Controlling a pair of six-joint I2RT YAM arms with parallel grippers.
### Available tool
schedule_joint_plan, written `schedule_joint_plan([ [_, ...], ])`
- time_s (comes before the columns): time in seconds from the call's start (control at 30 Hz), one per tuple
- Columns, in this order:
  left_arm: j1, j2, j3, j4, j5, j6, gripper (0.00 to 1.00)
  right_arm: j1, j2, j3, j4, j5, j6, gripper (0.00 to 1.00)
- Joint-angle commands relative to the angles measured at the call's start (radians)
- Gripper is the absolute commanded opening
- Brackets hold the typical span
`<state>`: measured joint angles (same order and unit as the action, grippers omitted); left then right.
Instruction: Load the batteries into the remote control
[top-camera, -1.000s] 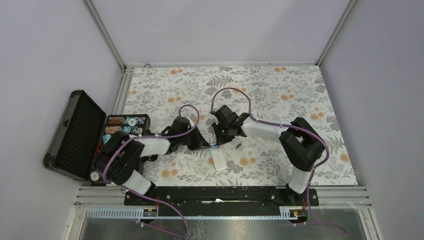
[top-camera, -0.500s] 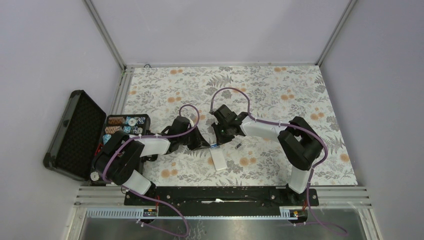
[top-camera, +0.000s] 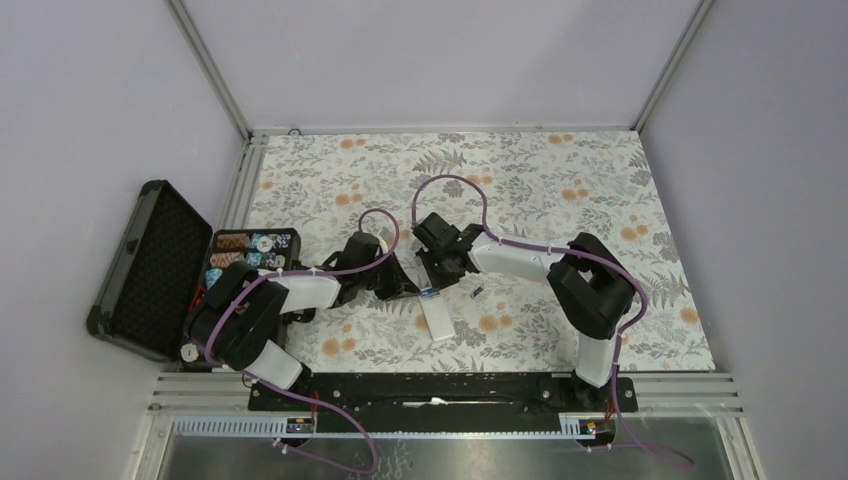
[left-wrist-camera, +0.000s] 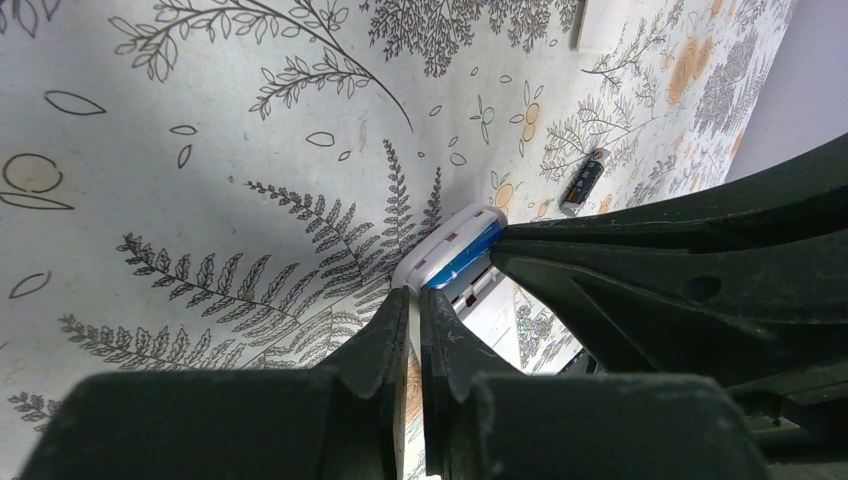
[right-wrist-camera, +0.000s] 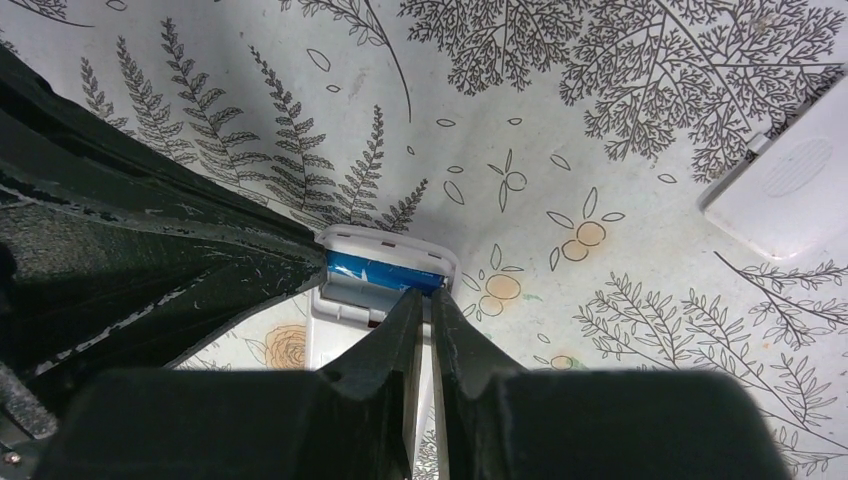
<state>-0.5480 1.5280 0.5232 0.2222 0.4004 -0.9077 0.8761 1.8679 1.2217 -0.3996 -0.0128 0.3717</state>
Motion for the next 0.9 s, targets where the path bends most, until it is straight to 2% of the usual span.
schedule_joint_plan([
  [0.0,-0.005,0.006,0.043,0.072,0.026,0.016,0.05,0.049,0.076,0.012,0.011,0.055,0.018,0.13],
  [0.43,-0.006,-0.006,0.030,0.077,0.030,0.025,0.05,0.109,0.129,0.045,-0.044,0.222,0.060,0.12],
  [0.87,-0.006,-0.011,0.021,0.091,0.040,0.030,0.05,0.133,0.117,0.038,-0.049,0.258,0.101,0.10],
])
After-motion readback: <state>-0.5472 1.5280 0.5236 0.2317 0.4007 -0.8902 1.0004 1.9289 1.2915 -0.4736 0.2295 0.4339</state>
